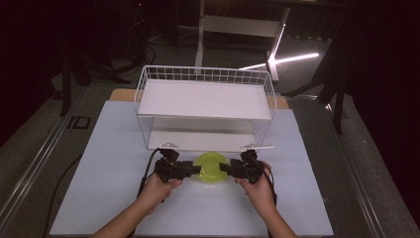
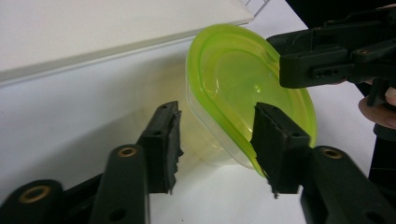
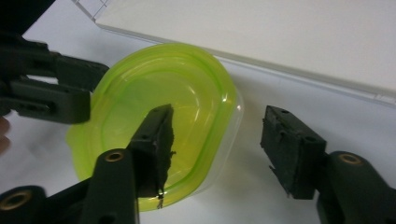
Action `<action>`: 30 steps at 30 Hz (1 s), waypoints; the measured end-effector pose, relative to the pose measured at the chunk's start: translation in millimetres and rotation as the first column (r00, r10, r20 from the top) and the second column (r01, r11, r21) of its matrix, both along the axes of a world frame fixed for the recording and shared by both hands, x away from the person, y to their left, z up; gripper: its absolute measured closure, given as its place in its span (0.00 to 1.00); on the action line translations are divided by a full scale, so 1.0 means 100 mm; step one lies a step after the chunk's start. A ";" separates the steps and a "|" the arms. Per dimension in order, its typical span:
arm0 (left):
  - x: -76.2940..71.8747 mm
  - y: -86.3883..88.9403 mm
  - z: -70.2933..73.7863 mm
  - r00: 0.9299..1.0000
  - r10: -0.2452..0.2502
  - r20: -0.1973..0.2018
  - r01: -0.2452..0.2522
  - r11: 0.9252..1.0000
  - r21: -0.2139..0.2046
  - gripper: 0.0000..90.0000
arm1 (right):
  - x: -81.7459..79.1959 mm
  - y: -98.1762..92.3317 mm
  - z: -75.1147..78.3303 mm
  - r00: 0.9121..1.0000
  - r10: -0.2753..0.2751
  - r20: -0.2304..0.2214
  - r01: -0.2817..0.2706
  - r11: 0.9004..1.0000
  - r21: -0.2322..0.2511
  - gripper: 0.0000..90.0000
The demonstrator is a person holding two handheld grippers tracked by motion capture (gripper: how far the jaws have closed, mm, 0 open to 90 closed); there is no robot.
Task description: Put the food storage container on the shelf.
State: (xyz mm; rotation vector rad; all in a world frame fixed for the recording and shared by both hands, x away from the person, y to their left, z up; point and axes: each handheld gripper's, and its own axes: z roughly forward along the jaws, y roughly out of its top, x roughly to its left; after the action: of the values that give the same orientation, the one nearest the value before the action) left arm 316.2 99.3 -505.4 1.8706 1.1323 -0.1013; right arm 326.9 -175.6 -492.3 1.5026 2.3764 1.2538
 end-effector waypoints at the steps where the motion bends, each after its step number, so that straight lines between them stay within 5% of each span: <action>1: 0.00 0.00 0.00 1.000 -0.006 -0.001 0.006 1.000 -0.004 0.62 | 0.00 0.00 0.00 1.000 0.005 -0.003 -0.005 1.000 0.004 0.51; 5: -0.01 -0.02 -0.03 1.000 -0.014 -0.020 0.013 1.000 -0.028 0.68 | 0.00 0.01 0.01 0.999 0.034 -0.040 -0.032 0.999 0.033 0.58; 10: -0.04 -0.04 -0.02 0.999 -0.015 -0.045 0.014 1.000 -0.021 0.73 | -0.06 0.02 0.04 0.999 0.045 -0.025 -0.044 0.999 0.030 0.64; 15: -0.10 -0.07 0.01 0.999 -0.006 -0.035 0.006 1.000 -0.008 0.77 | -0.09 -0.04 0.06 0.997 0.063 -0.039 -0.061 0.997 0.042 0.70; 17: -0.10 -0.07 0.02 1.000 -0.022 -0.019 0.022 1.000 -0.005 0.79 | -0.12 -0.06 0.09 0.997 0.057 -0.044 -0.056 0.998 0.010 0.80; 24: -0.15 -0.11 0.05 1.000 -0.017 -0.010 0.017 1.000 0.016 0.81 | -0.16 -0.10 0.08 0.996 0.067 -0.061 -0.066 0.998 0.011 0.82; 30: -0.20 -0.13 0.07 0.999 0.007 -0.040 -0.006 0.999 0.031 0.84 | -0.23 -0.10 0.08 0.996 0.057 -0.065 -0.055 0.998 0.036 0.84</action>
State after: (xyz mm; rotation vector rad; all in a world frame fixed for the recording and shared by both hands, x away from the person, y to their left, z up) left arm 295.8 86.6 -498.3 1.8998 1.1728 -0.1183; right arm 304.3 -185.8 -484.0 1.5200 2.4678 1.2819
